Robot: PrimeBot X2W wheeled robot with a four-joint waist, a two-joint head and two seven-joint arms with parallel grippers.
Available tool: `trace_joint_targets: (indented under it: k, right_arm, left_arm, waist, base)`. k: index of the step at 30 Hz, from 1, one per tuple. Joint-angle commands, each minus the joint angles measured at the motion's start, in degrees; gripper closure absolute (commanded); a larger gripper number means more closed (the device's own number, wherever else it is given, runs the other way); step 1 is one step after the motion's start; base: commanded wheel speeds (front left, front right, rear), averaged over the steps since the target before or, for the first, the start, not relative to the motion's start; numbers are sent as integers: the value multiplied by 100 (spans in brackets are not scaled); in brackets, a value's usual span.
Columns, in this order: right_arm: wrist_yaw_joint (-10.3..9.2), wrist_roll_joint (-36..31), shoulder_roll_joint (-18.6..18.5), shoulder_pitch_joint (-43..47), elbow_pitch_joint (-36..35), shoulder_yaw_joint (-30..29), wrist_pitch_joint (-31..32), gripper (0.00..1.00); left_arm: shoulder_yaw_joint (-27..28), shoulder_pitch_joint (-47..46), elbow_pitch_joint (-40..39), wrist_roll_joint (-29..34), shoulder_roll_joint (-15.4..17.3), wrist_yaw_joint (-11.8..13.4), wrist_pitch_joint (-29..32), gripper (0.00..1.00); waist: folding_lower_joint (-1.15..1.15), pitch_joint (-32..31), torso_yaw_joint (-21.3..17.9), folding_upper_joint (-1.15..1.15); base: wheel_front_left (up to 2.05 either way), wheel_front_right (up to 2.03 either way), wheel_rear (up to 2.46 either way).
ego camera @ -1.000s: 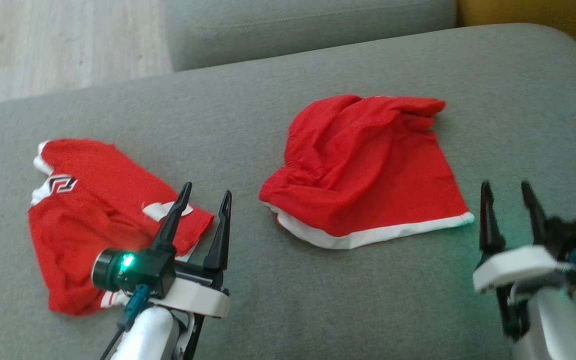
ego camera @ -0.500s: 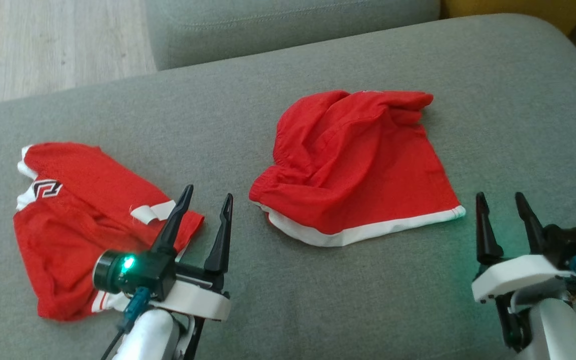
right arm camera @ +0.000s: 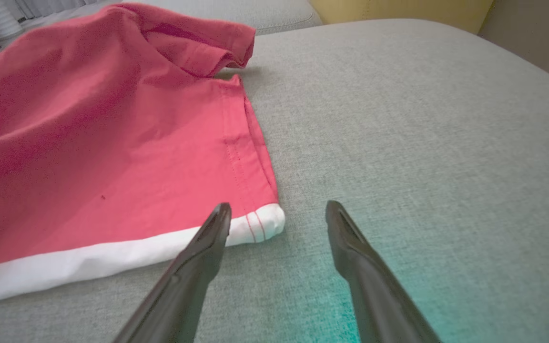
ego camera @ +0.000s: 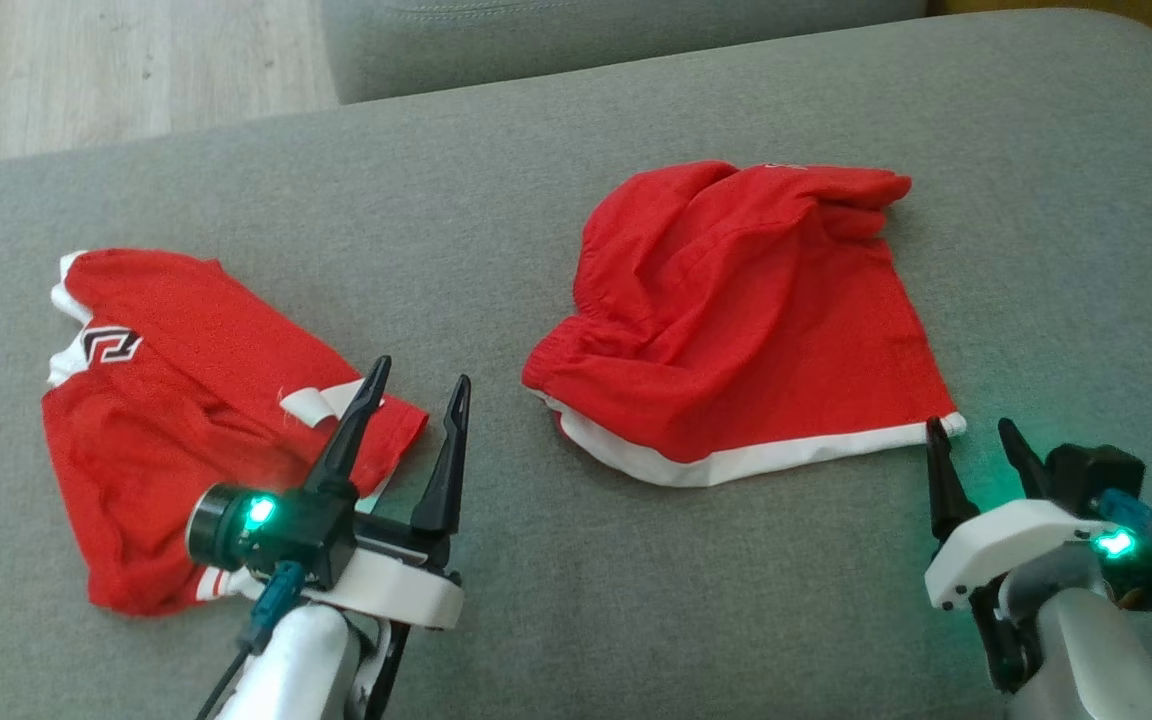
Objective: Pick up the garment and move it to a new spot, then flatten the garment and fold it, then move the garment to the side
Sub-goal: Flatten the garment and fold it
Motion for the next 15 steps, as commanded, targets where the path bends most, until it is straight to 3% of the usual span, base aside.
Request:
trace_joint_targets:
  k: [1,10,11,12,13,15]
  right_arm:
    - [-4,-83,-24,-206,-45,116,-46,0]
    - [-4,-307,-24,-439,393,84,-99,0]
    - [-4,-334,-24,-460,424,78,-104,29]
    - [-4,-364,-24,-479,450,73,-111,72]
    - [-4,-403,-24,-494,470,69,-126,100]
    - [-4,-439,-24,-511,502,67,-153,100]
  left_arm:
    - [165,-261,-144,37,50,-21,-46,0]
    - [135,-292,-136,60,65,-22,-46,0]
    - [131,-293,-130,61,72,-23,-46,0]
    - [128,-292,-120,62,80,-24,-46,0]
    - [127,-290,-106,60,89,-24,-46,0]
    - [132,-283,-78,51,107,-22,-46,0]
  waist:
    - [0,15,30,0]
    - [0,81,116,0]
    - [0,79,118,0]
    - [0,75,116,0]
    - [0,66,110,0]
    - [0,43,89,0]
  base:
    - [0,0,0]
    - [0,0,0]
    - [0,0,0]
    - [0,0,0]
    - [0,0,0]
    - [0,0,0]
